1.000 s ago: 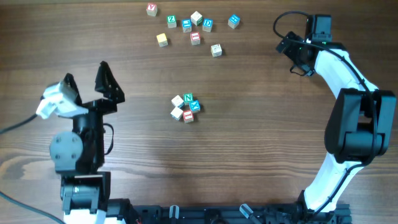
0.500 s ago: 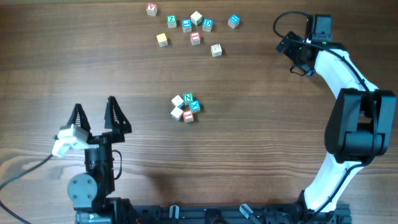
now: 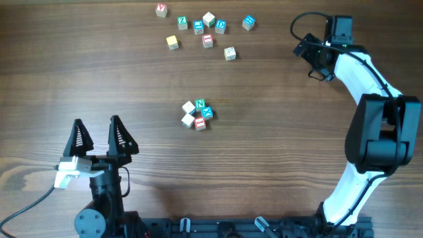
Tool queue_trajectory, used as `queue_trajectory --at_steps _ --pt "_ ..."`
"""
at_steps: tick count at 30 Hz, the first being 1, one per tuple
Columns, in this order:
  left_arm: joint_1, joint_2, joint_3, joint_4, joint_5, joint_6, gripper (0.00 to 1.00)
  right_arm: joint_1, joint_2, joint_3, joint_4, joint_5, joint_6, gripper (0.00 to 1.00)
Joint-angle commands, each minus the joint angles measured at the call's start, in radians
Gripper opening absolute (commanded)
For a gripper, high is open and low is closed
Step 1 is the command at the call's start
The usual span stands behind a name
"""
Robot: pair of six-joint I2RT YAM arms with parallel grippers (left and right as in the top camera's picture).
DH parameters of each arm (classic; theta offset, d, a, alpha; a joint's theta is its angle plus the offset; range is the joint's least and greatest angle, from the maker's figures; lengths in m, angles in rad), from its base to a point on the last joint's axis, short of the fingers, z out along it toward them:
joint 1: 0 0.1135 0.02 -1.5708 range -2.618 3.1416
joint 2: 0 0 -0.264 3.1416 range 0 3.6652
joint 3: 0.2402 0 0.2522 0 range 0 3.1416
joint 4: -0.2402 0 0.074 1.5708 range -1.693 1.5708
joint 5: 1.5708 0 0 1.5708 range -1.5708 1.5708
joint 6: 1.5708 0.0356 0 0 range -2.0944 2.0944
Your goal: Form a circle
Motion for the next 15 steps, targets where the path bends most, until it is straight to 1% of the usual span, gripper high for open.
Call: queue_trajectory --at_steps 1,4,7,15 --pt "-0.029 -0.011 -0.039 0.009 -0.013 -0.001 1.0 0.002 0.017 -0.004 0.0 0.01 -0.013 1.0" --pt "-0.077 -0.011 -0.083 0.031 -0.013 -0.001 1.0 0.002 0.017 -0.004 0.0 0.01 -0.013 1.0" --pt "-0.077 -0.011 -0.083 0.037 -0.013 -0.001 1.0 0.002 0.017 -0.004 0.0 0.01 -0.013 1.0" --pt "-0.077 -0.011 -0.083 -0.018 -0.013 -0.001 1.0 0.002 0.017 -0.004 0.0 0.01 -0.013 1.0"
